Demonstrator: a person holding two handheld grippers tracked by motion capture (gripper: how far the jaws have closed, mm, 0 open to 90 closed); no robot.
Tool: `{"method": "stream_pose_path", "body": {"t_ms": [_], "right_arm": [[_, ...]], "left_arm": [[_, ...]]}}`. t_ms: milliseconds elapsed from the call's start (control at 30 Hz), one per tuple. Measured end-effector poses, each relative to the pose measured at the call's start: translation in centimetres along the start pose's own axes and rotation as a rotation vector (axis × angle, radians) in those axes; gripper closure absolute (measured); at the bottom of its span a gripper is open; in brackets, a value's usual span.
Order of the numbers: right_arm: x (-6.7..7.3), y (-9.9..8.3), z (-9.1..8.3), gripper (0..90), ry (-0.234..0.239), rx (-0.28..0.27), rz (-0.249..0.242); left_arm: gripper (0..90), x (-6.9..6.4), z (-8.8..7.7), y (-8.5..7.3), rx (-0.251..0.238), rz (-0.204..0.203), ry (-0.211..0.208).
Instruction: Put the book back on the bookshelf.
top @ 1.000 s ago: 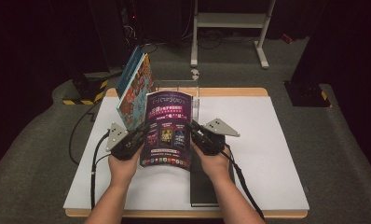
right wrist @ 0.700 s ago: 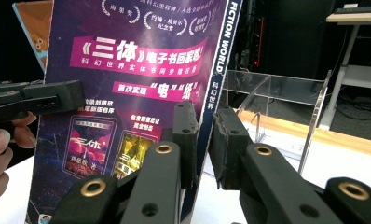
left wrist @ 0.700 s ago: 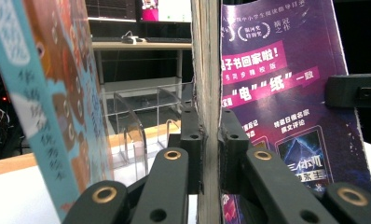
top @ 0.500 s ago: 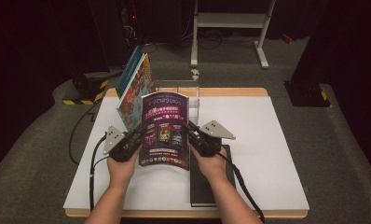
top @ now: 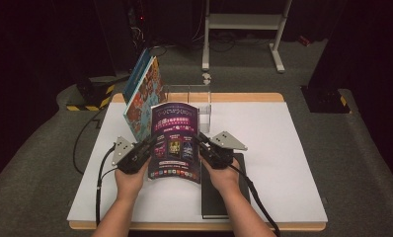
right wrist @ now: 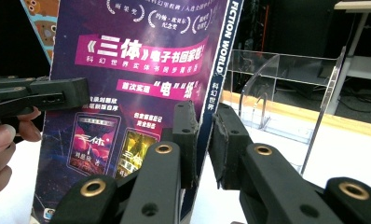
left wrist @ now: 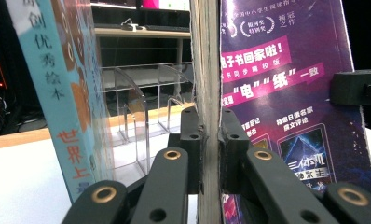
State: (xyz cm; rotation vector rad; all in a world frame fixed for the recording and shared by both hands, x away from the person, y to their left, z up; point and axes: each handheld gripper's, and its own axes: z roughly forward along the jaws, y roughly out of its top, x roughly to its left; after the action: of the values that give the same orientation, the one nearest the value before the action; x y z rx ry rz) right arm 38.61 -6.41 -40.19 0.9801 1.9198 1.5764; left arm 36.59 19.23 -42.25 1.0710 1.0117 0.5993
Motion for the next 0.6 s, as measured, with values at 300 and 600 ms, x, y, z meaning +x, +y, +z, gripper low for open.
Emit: {"method": "stream_pose_path", "body": {"t_ms": [300,600], "right_arm": [[0.2,-0.4,-0.8,80.3,0.012,-0.012,0.003],[0.8,-0.7,-2.0,79.6,0.027,-0.013,0.004]], "left_arm": [[81.8,-0.2,-0.9,0.0,-0.003,-0.005,-0.006],[80.8,-0.4,-2.3,0.3,0.000,-0.031,-0.022]]}}
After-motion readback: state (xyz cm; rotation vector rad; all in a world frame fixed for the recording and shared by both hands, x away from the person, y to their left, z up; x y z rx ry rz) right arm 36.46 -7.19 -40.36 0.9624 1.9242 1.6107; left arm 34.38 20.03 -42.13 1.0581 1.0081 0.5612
